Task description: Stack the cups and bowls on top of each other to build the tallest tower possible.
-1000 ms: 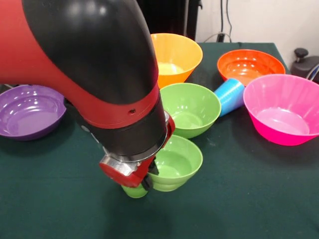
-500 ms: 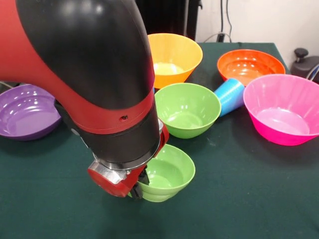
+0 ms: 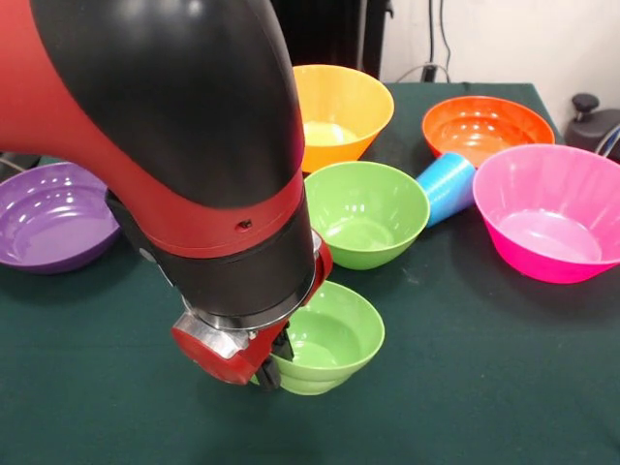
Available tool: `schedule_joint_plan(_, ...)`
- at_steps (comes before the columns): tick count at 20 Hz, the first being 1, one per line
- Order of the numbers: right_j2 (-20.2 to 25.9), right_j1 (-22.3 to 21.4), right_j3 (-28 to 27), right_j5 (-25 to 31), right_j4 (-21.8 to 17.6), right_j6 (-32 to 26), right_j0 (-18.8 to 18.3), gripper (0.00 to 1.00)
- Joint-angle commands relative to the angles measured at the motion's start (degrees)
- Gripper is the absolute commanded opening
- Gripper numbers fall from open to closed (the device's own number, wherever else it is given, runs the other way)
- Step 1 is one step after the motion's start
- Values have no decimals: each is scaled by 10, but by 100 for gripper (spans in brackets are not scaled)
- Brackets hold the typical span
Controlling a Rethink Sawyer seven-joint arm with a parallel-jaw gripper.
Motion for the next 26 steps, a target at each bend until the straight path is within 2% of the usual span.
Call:
schedule_joint_plan(1,-5,1,-13,64,-52,72,-5,0)
schedule_joint_plan(11,-41,-10,7,67,-25,69,-20,0)
schedule_joint_plan(26,-53,-10,14,82,-23,53,-35,0)
